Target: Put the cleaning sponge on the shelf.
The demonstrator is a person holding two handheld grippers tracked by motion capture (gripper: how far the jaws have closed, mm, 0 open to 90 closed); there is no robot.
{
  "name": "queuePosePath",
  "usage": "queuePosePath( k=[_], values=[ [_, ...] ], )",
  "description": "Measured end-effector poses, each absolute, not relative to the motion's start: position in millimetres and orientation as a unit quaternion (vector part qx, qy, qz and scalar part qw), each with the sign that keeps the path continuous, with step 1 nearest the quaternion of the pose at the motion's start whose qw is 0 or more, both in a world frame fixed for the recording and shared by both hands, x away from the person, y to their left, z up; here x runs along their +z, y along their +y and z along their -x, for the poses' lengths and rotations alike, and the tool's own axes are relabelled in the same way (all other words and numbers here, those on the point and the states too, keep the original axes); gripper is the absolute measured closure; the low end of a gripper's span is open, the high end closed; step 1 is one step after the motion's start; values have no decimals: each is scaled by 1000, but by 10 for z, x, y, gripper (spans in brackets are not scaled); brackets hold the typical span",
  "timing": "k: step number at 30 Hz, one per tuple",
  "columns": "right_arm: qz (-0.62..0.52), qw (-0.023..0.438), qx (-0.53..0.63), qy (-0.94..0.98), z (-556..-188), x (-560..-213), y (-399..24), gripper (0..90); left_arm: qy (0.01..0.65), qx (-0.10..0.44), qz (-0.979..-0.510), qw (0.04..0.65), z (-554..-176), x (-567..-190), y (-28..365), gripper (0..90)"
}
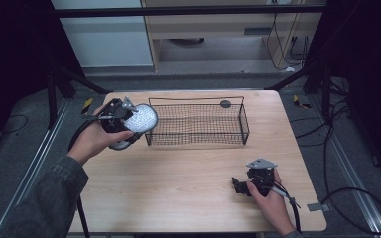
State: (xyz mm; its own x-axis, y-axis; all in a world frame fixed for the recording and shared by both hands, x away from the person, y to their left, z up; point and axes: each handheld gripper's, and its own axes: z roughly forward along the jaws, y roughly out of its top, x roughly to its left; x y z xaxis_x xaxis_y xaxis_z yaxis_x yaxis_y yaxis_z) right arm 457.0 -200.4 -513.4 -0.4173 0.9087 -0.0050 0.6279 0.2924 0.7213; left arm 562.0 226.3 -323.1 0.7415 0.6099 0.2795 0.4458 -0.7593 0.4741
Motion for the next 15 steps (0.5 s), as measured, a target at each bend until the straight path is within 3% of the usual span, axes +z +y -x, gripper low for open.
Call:
queuePosePath(
  k=[15],
  values=[
    [-497,214,329,774,-4568,-5135,-2001,4,268,227,-921,170,-5874,-3148,2067,95]
  ],
)
